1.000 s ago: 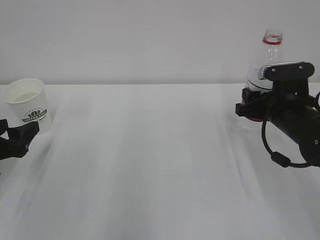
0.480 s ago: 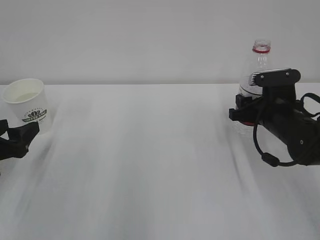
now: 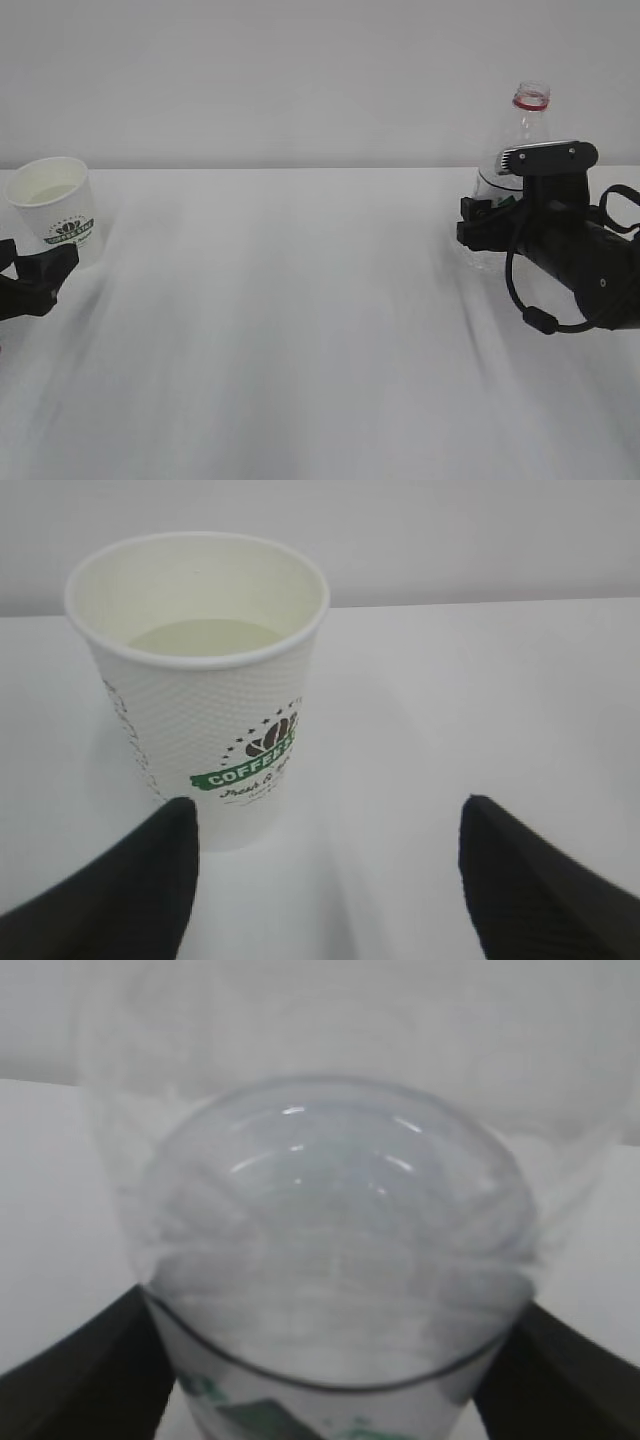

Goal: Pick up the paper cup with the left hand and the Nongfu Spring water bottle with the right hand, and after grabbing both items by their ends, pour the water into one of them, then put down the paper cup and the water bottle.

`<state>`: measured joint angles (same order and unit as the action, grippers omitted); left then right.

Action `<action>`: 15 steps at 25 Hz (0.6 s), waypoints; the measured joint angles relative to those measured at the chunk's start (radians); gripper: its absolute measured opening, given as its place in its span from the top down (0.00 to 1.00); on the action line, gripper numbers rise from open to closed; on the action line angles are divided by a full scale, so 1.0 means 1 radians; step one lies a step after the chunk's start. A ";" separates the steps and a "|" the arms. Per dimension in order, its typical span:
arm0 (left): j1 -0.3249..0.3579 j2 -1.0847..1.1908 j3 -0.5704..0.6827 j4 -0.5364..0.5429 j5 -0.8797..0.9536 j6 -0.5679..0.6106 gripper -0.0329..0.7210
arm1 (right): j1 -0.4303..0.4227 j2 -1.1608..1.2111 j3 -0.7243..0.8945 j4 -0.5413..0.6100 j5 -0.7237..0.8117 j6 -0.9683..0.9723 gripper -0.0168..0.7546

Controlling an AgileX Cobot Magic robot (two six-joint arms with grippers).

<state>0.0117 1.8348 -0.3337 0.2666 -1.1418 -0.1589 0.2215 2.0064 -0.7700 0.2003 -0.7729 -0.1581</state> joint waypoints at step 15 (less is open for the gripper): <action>0.000 0.000 0.000 0.002 0.000 0.000 0.18 | 0.000 -0.048 0.000 -0.037 -0.011 0.052 0.13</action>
<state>0.0117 1.8348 -0.3337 0.2685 -1.1418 -0.1589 0.2215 1.9588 -0.7700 0.1629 -0.7836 -0.1064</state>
